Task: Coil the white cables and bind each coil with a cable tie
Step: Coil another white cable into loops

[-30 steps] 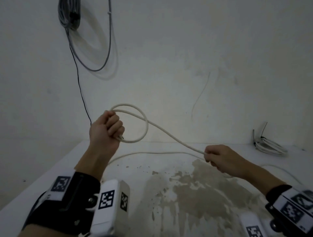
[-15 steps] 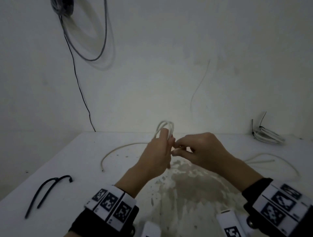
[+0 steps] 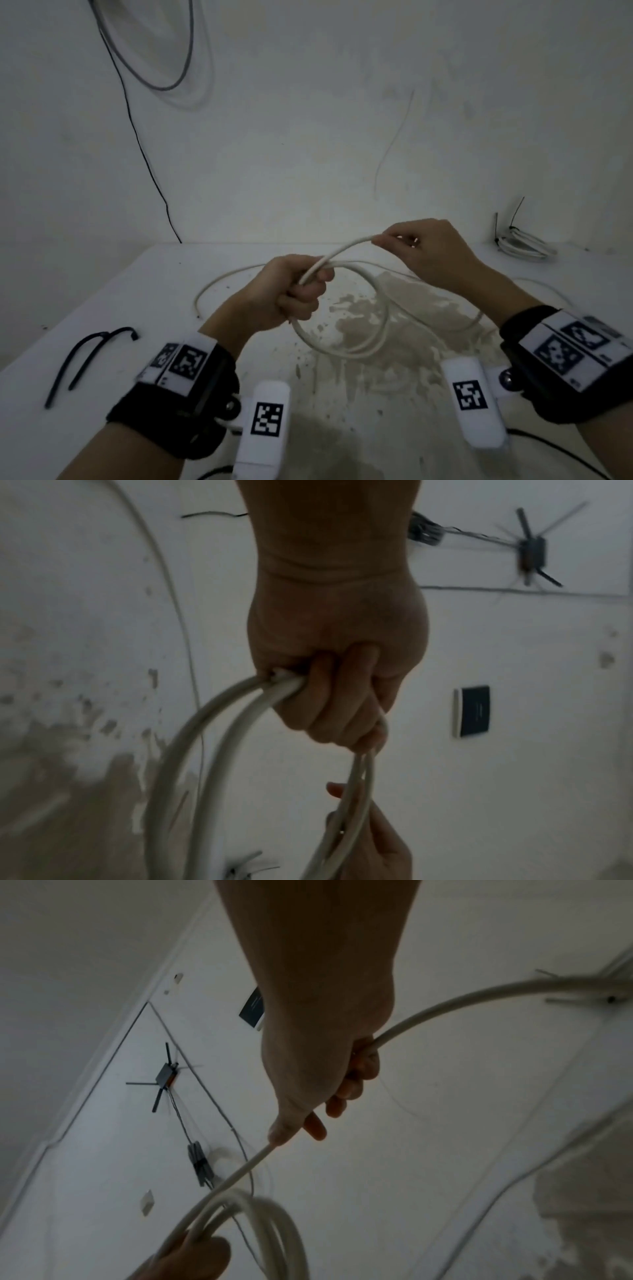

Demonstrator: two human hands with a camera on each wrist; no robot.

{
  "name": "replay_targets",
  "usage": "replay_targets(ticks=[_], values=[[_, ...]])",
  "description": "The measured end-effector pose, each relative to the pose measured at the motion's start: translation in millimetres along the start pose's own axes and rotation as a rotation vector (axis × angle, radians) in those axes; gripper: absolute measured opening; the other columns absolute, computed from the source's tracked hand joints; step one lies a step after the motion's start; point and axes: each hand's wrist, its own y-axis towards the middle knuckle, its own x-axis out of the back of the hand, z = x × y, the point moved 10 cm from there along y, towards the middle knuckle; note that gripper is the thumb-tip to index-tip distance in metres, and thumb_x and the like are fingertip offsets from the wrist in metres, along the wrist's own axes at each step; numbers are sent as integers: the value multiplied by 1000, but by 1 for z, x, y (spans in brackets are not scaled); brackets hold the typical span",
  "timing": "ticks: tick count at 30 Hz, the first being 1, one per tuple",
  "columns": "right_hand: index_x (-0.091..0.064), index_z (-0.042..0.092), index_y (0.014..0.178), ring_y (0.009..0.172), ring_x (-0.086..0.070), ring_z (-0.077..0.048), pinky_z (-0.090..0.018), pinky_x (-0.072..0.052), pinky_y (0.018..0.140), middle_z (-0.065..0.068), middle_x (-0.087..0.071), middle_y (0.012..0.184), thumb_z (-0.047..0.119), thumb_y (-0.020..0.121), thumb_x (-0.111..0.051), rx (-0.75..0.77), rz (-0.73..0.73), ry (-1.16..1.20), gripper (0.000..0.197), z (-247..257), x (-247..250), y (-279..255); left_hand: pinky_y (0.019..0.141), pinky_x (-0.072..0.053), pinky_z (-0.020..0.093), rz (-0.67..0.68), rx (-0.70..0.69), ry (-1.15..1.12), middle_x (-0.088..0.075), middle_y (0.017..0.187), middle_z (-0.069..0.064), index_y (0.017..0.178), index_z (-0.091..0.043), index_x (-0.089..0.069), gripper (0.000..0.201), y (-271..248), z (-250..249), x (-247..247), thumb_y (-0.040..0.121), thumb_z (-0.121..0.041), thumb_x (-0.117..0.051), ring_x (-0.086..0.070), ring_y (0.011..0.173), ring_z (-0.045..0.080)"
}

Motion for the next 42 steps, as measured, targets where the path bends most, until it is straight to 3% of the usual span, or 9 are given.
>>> replay_targets(ticks=[5, 8, 16, 20, 23, 32, 36, 39, 42], values=[[-66, 22, 98, 50, -48, -8, -19, -37, 49, -5, -69, 75, 45, 98, -32, -276, 254, 507, 41, 8, -44, -16, 31, -23, 18, 197, -172, -488, -22, 43, -7, 67, -12, -55, 16, -2, -13, -7, 78, -19, -63, -19, 29, 6], [-60, 16, 99, 45, -40, -10, -18, -32, 41, -3, -67, 68, 52, 96, -26, -339, 298, 677, 49, 19, -58, -24, 42, -27, 25, 380, -174, -714, -33, 50, 0, 82, -3, -53, 24, -3, -12, -15, 94, -21, -42, -32, 38, 12], [-49, 17, 93, 48, -40, -11, -23, -35, 47, 1, -47, 58, 49, 89, -46, -121, 93, 416, 31, 37, -56, -22, 39, -35, 25, 338, -198, -868, -51, 48, 11, 81, -1, -52, 26, 5, -23, -7, 96, -21, -45, -35, 37, 12], [-40, 25, 110, 44, -43, -8, -23, -37, 46, 5, -49, 54, 48, 71, -73, -14, 147, 293, 56, 45, -64, -26, 38, -39, 27, 273, -251, -915, -53, 47, 13, 80, 2, -54, 18, 8, -28, 0, 91, -11, -50, -47, 33, 18], [-42, 21, 109, 43, -43, -10, -26, -36, 46, 3, -48, 53, 50, 85, -54, -3, 123, 234, 40, 45, -63, -25, 38, -43, 29, 340, -313, -959, -54, 49, 13, 88, 5, -56, 17, 6, -31, -3, 92, -8, -46, -52, 35, 21], [-59, 14, 68, 48, -41, -14, -28, -32, 52, 4, -46, 52, 36, 91, -37, -213, 138, 352, 39, 1, -60, -29, 24, -19, 17, -291, -676, -876, -31, 36, -8, 57, -14, -37, 34, -15, -72, 72, 89, -6, -29, -27, 22, 6], [-57, 11, 90, 51, -44, -19, -34, -34, 53, -1, -51, 60, 26, 94, -35, -102, 309, 92, 26, -3, -72, -43, 33, -27, 15, -508, -785, -846, -38, 45, -6, 66, -17, -30, 35, -30, -79, 100, 98, -5, -24, -31, 31, 4], [-50, 19, 121, 63, -56, -26, -37, -45, 58, -6, -61, 80, 29, 101, -31, 131, 334, -252, 29, 20, -79, -46, 43, -40, 18, -740, -852, -526, -57, 70, 2, 79, -13, -33, 22, -41, -80, 98, 99, -2, -32, -46, 41, 8], [-62, 22, 113, 35, -45, -20, -28, -36, 31, -1, -57, 60, 33, 92, -37, 355, 292, -320, 34, 58, -75, -49, 60, -53, 22, -800, -909, 157, -62, 105, 5, 96, -14, -35, 12, -44, -87, 67, 100, -5, -28, -66, 65, 14]])
